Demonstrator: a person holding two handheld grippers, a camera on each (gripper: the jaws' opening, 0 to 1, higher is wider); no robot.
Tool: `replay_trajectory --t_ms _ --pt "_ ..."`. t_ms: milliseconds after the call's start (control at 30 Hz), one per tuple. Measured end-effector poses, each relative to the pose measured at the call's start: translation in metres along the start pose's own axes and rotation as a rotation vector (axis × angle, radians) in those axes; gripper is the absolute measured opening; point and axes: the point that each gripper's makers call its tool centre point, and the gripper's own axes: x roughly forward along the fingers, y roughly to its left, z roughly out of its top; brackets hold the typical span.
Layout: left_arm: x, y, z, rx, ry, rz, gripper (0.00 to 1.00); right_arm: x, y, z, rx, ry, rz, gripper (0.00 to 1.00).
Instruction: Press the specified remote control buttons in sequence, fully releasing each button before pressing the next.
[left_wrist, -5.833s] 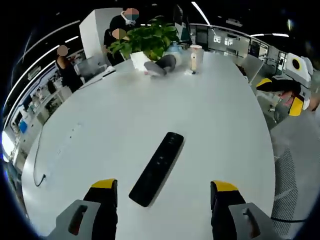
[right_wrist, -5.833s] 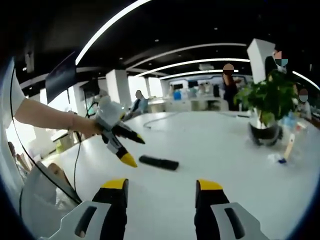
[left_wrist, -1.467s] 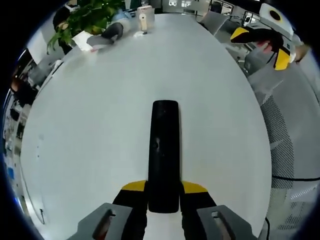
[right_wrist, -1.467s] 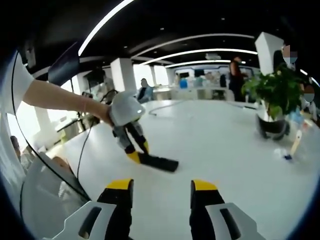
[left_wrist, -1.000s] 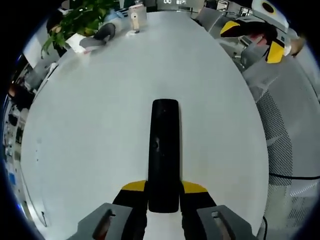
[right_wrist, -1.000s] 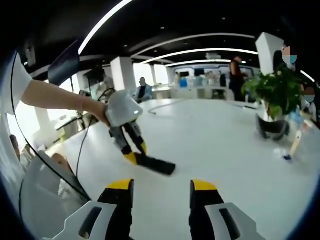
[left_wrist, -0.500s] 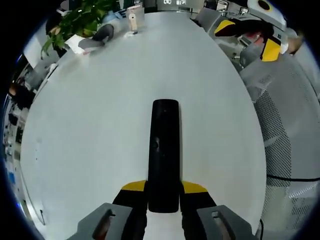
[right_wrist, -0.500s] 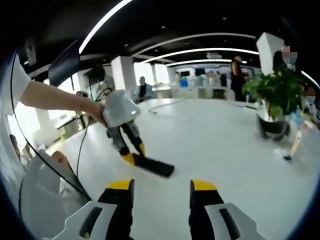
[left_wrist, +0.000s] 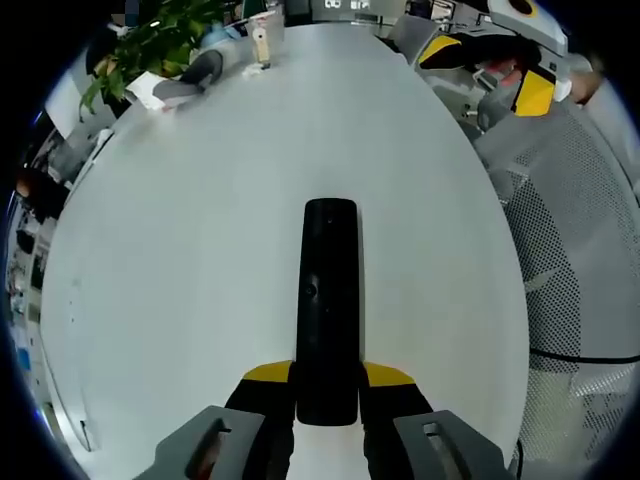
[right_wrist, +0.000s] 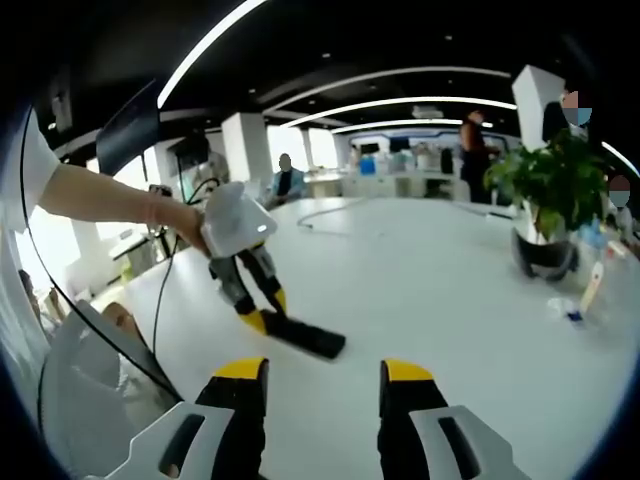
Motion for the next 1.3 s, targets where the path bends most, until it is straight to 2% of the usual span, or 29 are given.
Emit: replay_trajectory --t_ms 600,833,1300 --pt "0.000 -0.019 0.001 -0.001 -0.027 0.001 0.23 0.000 0.001 -0.002 -0.009 0.007 0.003 0.41" --pt "0.000 -0.028 0.002 -0.018 -0.055 0.008 0.23 0.000 0.000 -0.002 -0.008 0.007 -0.001 0.41" --pt "0.001 -0.039 0.002 0.040 -0.006 -0.021 0.24 0.001 0.001 -0.003 -0.015 0.018 0.005 0.41"
